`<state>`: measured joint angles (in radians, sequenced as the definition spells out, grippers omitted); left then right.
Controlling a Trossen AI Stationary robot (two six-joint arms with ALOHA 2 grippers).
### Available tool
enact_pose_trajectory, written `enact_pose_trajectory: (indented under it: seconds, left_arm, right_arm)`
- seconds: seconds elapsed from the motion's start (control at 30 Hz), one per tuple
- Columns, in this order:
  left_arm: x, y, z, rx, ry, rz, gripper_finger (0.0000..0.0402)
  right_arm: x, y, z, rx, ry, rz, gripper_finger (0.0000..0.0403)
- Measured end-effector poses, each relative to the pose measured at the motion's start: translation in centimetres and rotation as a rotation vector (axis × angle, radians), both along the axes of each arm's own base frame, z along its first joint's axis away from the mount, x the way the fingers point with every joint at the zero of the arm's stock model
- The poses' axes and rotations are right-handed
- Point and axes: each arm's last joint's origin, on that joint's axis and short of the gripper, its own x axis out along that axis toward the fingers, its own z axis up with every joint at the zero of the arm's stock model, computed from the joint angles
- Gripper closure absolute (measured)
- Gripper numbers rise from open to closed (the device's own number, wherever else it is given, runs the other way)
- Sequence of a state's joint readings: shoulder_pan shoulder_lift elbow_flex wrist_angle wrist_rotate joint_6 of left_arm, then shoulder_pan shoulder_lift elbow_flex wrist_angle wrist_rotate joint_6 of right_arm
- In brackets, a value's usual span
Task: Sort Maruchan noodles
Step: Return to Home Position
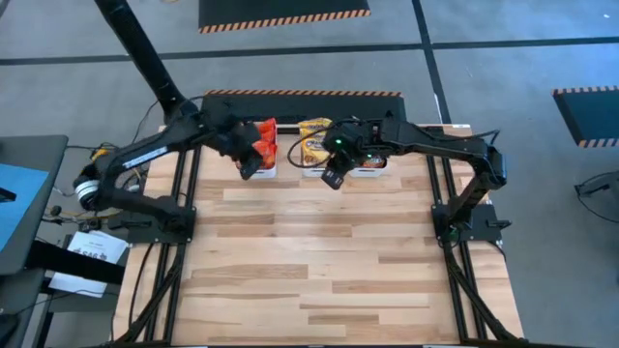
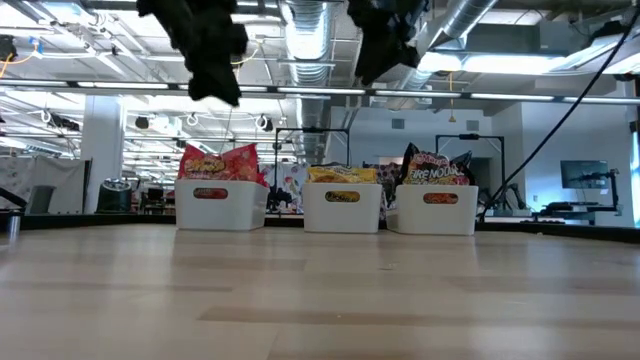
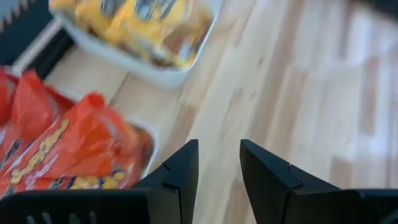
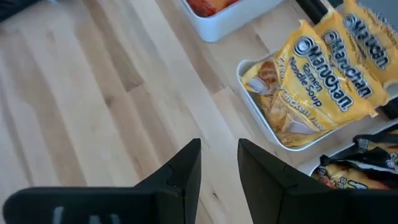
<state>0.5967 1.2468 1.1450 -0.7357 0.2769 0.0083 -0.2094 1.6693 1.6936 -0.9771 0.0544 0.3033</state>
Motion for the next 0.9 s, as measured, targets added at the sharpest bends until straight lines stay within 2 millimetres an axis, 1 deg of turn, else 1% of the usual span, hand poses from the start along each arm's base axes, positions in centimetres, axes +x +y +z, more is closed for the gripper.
enact_pose_trajectory:
  seconds: [0.07, 0.17, 0.3, 0.43, 0.57, 0.63, 0.77, 0.9]
  left_arm:
    - [-0.8, -1.3, 0.4, 0.023, -0.076, -0.004, 0.0297]
    - [-2.7, -3.6, 0.3, 0.049, -0.171, -0.019, 0.0297]
    - [-5.6, -6.4, -0.5, 0.085, -0.270, -0.038, 0.0297]
    - [-8.4, -8.3, -1.1, 0.123, -0.421, -0.022, 0.0297]
    - [-10.7, -9.5, -2.5, 0.147, -0.539, 0.012, 0.0297]
    - [-11.7, -10.0, -3.5, 0.147, -0.584, 0.026, 0.0297]
    - [-13.2, -10.4, -5.8, 0.165, -0.630, 0.106, 0.0297]
    - [-13.9, -10.5, -8.2, 0.191, -0.673, 0.144, 0.0297]
  right_arm:
    - [-1.2, 0.6, 0.4, -0.008, -0.027, 0.012, 0.0271]
    - [-3.3, 1.2, 0.3, -0.013, -0.103, 0.005, 0.0271]
    - [-6.1, 1.7, -0.1, -0.044, -0.289, 0.005, 0.0271]
    - [-8.3, 2.1, -1.0, -0.069, -0.477, 0.011, 0.0271]
    - [-9.6, 2.6, -1.7, -0.052, -0.647, 0.094, 0.0271]
    - [-9.9, 2.9, -2.2, -0.046, -0.688, 0.121, 0.0271]
    - [-10.5, 3.1, -3.1, -0.003, -0.710, 0.106, 0.0271]
    - [-10.9, 3.2, -3.9, 0.031, -0.692, 0.083, 0.0271]
